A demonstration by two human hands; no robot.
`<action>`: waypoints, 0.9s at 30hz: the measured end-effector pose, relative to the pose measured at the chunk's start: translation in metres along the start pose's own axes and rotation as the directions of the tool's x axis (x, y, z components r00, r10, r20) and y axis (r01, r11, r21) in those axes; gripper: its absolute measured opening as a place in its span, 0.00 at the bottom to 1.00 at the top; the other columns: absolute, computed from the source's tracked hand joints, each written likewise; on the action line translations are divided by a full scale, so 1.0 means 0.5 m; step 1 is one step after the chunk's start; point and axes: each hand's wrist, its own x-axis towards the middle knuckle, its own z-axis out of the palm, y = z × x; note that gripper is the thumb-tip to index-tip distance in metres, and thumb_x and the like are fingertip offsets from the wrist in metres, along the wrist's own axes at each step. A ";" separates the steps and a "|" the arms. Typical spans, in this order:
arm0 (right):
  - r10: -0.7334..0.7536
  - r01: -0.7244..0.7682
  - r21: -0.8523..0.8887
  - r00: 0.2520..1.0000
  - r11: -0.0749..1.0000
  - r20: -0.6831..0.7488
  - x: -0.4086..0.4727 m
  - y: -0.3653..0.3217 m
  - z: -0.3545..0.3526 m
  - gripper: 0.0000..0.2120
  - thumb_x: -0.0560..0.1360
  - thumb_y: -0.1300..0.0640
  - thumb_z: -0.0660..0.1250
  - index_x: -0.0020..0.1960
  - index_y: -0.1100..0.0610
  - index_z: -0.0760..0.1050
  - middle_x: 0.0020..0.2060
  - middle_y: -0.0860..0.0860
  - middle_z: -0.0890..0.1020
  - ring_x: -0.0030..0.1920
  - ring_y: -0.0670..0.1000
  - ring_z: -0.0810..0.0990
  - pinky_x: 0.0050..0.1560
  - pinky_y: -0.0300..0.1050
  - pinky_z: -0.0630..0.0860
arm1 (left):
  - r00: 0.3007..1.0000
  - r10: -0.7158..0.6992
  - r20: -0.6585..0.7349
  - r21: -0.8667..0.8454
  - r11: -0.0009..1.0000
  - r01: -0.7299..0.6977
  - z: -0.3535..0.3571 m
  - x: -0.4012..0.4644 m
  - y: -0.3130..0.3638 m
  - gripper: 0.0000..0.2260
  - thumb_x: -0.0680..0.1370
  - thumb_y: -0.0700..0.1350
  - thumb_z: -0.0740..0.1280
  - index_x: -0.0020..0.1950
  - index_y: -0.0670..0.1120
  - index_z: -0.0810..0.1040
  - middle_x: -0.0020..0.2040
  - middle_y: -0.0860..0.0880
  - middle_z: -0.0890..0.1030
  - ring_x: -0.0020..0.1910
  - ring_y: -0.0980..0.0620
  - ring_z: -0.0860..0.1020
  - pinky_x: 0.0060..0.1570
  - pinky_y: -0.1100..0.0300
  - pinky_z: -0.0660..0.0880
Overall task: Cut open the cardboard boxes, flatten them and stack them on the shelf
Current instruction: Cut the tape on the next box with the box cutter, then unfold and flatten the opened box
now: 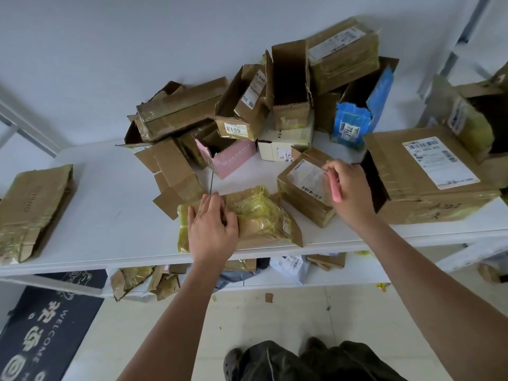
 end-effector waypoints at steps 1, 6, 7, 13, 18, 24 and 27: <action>0.045 -0.036 -0.118 0.996 0.992 0.072 0.013 0.012 0.012 0.18 0.76 0.54 0.68 0.62 0.61 0.73 0.57 0.58 0.80 0.58 0.57 0.77 0.54 0.44 0.74 | 1.000 -0.002 0.003 -0.001 1.000 0.002 0.000 0.000 0.000 0.06 0.76 0.48 0.52 0.46 0.48 0.65 0.55 0.46 0.78 0.59 0.38 0.75 0.71 0.39 0.60; 0.184 -0.080 -0.400 0.956 0.913 0.229 0.045 0.034 0.057 0.22 0.75 0.51 0.69 0.67 0.56 0.71 0.66 0.59 0.70 0.67 0.61 0.66 0.65 0.57 0.70 | 1.000 -0.003 0.023 0.030 1.000 0.002 0.000 -0.001 0.000 0.12 0.75 0.49 0.51 0.48 0.44 0.69 0.56 0.44 0.79 0.66 0.41 0.72 0.73 0.39 0.58; 0.186 -0.072 -0.428 0.955 0.901 0.231 0.048 0.034 0.061 0.22 0.75 0.50 0.69 0.67 0.55 0.71 0.65 0.59 0.69 0.66 0.61 0.66 0.65 0.58 0.70 | 1.000 -0.003 0.022 0.027 1.000 0.002 0.000 -0.002 0.000 0.12 0.75 0.49 0.50 0.47 0.44 0.69 0.56 0.44 0.79 0.66 0.40 0.73 0.73 0.39 0.58; 0.192 -0.068 -0.453 0.953 0.889 0.233 0.046 0.017 0.045 0.20 0.77 0.53 0.66 0.68 0.53 0.69 0.61 0.59 0.69 0.63 0.62 0.66 0.66 0.59 0.67 | 1.000 0.005 0.014 0.009 1.000 -0.005 0.002 0.000 -0.002 0.06 0.75 0.47 0.51 0.44 0.47 0.64 0.57 0.45 0.78 0.67 0.41 0.72 0.72 0.38 0.58; -0.011 0.043 -0.149 0.978 0.988 0.208 0.034 -0.098 0.012 0.19 0.79 0.57 0.64 0.69 0.57 0.70 0.59 0.58 0.73 0.64 0.58 0.68 0.66 0.53 0.66 | 1.000 0.019 0.006 0.005 1.000 -0.019 0.000 0.001 -0.002 0.06 0.75 0.48 0.51 0.45 0.48 0.65 0.56 0.45 0.78 0.63 0.39 0.74 0.71 0.38 0.59; -0.144 0.068 0.143 0.767 0.987 0.625 0.000 -0.249 0.055 0.29 0.78 0.39 0.64 0.76 0.44 0.61 0.69 0.53 0.64 0.69 0.56 0.64 0.67 0.54 0.68 | 0.999 -0.032 0.032 -0.126 0.991 0.036 -0.009 0.005 -0.009 0.09 0.77 0.48 0.58 0.52 0.46 0.71 0.57 0.47 0.80 0.61 0.42 0.74 0.71 0.42 0.61; -0.105 0.055 0.098 0.773 0.994 0.626 -0.005 -0.241 0.072 0.25 0.77 0.43 0.67 0.71 0.52 0.71 0.65 0.52 0.66 0.66 0.56 0.67 0.67 0.55 0.68 | 0.987 -0.162 0.002 -0.180 0.971 0.160 -0.020 0.001 -0.031 0.15 0.77 0.46 0.66 0.60 0.44 0.70 0.60 0.50 0.75 0.64 0.45 0.70 0.71 0.47 0.61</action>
